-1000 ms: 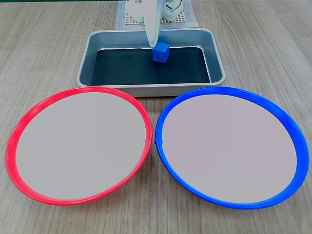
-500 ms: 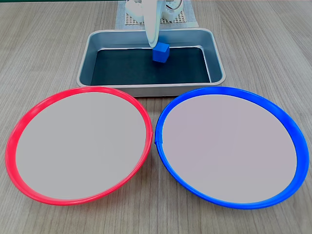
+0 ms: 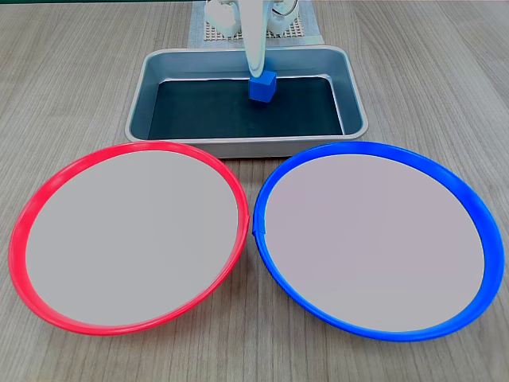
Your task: Move a blue block from tray to blue dish
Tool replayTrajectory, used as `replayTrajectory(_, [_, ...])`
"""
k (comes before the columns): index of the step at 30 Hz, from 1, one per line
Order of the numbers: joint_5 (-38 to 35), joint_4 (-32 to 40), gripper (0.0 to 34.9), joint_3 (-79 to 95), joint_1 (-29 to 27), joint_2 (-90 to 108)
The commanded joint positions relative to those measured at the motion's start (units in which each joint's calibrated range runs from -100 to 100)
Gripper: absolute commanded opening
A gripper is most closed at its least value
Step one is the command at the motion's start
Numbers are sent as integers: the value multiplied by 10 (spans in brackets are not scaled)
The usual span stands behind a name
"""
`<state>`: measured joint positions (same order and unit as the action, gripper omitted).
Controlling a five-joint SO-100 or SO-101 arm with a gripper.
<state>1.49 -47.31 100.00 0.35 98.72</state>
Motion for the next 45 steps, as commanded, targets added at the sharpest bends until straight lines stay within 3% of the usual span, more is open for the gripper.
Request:
replayTrajectory(1, [-68,-33,2,-58,18,-39])
replayTrajectory(9, [-280,-233,6,-385,-19,-380])
replayTrajectory(14, [-371,-294,137,-491,-25,-534])
replayTrajectory(16, [-405,-287,180,-486,-32,-564])
replayTrajectory(20, [-458,-240,208,-441,-50,-599])
replayTrajectory(29, [-469,-122,179,-348,-32,-659])
replayTrajectory(35, [-455,-87,150,-337,4,-686])
replayTrajectory(36, [-454,-84,128,-338,7,-689])
replayTrajectory(38, [-450,-81,16,-342,14,-695])
replayTrajectory(41, [-449,-80,2,-355,13,-703])
replayTrajectory(45, [-428,-155,2,-482,29,-727])
